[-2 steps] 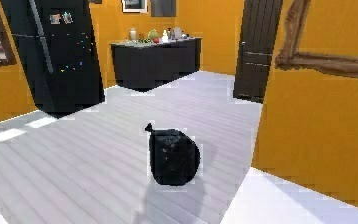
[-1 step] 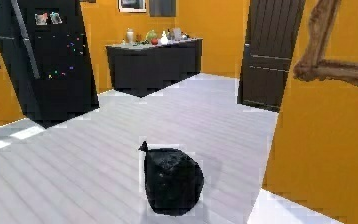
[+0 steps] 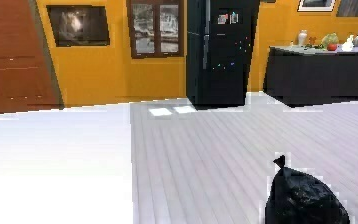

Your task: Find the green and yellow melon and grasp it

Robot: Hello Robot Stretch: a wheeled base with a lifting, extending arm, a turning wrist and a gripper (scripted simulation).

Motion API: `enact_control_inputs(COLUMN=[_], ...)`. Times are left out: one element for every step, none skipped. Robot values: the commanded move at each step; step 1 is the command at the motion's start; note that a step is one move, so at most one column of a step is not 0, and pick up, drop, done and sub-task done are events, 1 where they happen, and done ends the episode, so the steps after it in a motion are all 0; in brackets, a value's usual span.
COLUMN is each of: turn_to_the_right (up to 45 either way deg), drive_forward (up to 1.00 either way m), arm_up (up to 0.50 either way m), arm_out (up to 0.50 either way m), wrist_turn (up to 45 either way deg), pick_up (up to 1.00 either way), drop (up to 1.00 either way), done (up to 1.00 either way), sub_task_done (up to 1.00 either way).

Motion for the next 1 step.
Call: enact_control_inputs(turn_to_the_right=[0.0], drive_forward=[1.0], arm_up=[0.0], arm_out=[0.0], wrist_turn=[0.0], pick_up=[0.0], drop=[0.0], done=[0.0], sub_task_done=[0.0])
